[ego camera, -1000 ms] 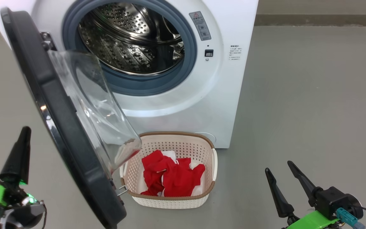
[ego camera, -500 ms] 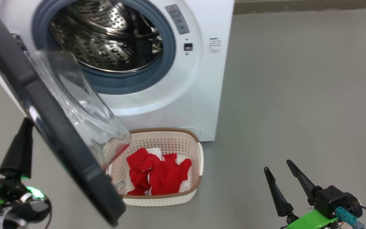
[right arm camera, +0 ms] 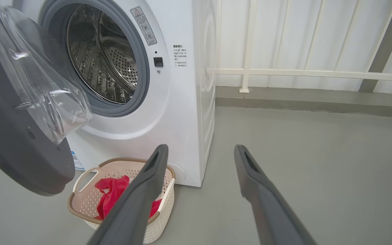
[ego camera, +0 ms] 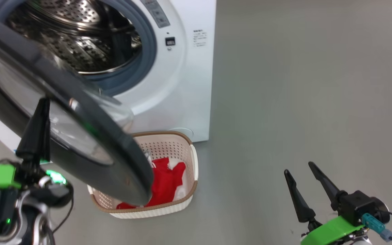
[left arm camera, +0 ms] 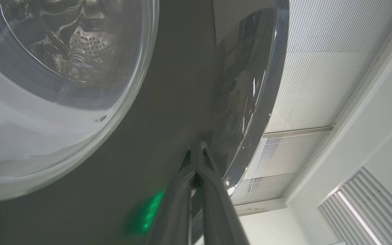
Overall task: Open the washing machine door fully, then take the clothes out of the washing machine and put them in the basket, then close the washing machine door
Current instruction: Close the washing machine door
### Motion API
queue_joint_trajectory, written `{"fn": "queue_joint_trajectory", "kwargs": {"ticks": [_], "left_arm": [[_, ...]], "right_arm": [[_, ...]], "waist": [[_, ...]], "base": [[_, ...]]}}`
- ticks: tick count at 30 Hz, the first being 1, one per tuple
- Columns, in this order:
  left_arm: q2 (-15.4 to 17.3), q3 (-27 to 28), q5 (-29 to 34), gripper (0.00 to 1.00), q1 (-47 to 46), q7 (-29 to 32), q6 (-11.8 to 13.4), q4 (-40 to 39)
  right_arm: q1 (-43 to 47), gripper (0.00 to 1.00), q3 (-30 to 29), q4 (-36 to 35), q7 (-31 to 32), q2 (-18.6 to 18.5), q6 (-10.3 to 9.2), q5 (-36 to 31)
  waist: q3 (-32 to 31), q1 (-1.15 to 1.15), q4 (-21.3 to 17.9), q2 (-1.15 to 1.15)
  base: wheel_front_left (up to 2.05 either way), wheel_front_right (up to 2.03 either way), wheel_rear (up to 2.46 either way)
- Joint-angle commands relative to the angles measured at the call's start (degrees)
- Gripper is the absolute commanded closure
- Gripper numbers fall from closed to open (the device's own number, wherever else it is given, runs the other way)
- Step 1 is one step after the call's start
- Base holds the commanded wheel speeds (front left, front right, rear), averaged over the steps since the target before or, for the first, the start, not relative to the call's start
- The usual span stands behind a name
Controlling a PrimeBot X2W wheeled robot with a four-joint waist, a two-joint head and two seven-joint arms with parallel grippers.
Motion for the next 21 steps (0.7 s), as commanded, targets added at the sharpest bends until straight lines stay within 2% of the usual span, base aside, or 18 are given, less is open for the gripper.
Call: {"fn": "queue_joint_trajectory", "kwargs": {"ticks": [1,9,21], "left_arm": [[1.00,0.27,-0.52,1.00,-4.12,-0.34,-0.89,-0.49],[1.00,-0.98,-0.87,1.00,-10.98,-2.41,-2.00,4.93],[1.09,-1.37,0.41,1.00,-23.16,-5.15,-5.93,15.51]], "right_arm": [[-2.65,0.00,1.20,-1.84,-0.37,-0.87,0.36,0.38],[-3.90,0.00,0.79,-2.22,-0.37,-0.38,0.36,1.05],[-6.12,0.00,0.45,-2.84,-0.37,-0.19,0.36,1.19]], "waist": [[1.68,0.00,-1.59,0.00],[4.83,0.00,-3.58,0.00],[9.86,0.00,-5.11,0.00]], "base": [[0.00,0.00,0.00],[0.00,0.00,0.00],[0.00,0.00,0.00]]}}
